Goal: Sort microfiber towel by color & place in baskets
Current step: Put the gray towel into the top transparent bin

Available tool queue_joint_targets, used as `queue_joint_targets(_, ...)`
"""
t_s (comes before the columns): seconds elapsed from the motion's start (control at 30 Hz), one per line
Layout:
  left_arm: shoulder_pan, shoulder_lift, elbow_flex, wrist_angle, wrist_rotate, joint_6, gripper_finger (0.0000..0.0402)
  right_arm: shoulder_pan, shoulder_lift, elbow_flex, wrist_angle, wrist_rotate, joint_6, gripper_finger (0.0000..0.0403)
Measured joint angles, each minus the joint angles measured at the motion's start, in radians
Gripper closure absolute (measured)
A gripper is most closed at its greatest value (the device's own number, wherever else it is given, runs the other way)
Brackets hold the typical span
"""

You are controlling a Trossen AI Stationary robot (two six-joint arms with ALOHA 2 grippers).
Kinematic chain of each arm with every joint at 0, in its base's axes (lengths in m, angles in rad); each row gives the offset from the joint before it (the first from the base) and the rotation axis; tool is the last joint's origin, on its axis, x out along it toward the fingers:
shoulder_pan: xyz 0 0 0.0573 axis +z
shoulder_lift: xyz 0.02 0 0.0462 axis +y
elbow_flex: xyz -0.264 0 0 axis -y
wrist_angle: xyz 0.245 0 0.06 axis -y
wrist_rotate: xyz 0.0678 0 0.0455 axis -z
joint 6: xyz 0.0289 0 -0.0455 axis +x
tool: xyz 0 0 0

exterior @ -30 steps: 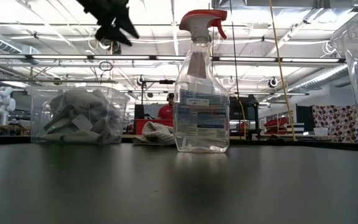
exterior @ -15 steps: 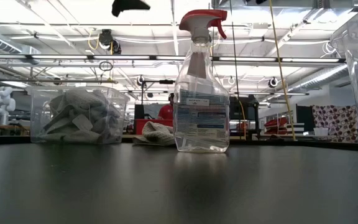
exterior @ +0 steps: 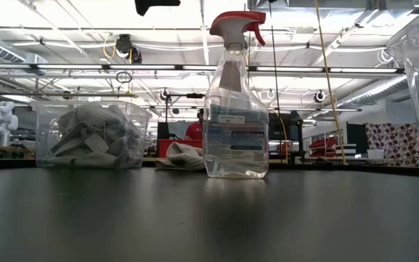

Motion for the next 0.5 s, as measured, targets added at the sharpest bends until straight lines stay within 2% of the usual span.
queue_joint_targets(0.23, -0.052, 0.059, -0.001, 0.019, -0.023, 0.011, 0.0181, -0.014, -0.04, 0.0, 0.065, -0.034, -0.082, 0.0165)
queue_joint_targets(0.5, -0.049, 0.022, -0.001, 0.204, -0.025, 0.013, 0.0181, -0.013, -0.013, 0.0, 0.079, -0.059, -0.09, 0.0165)
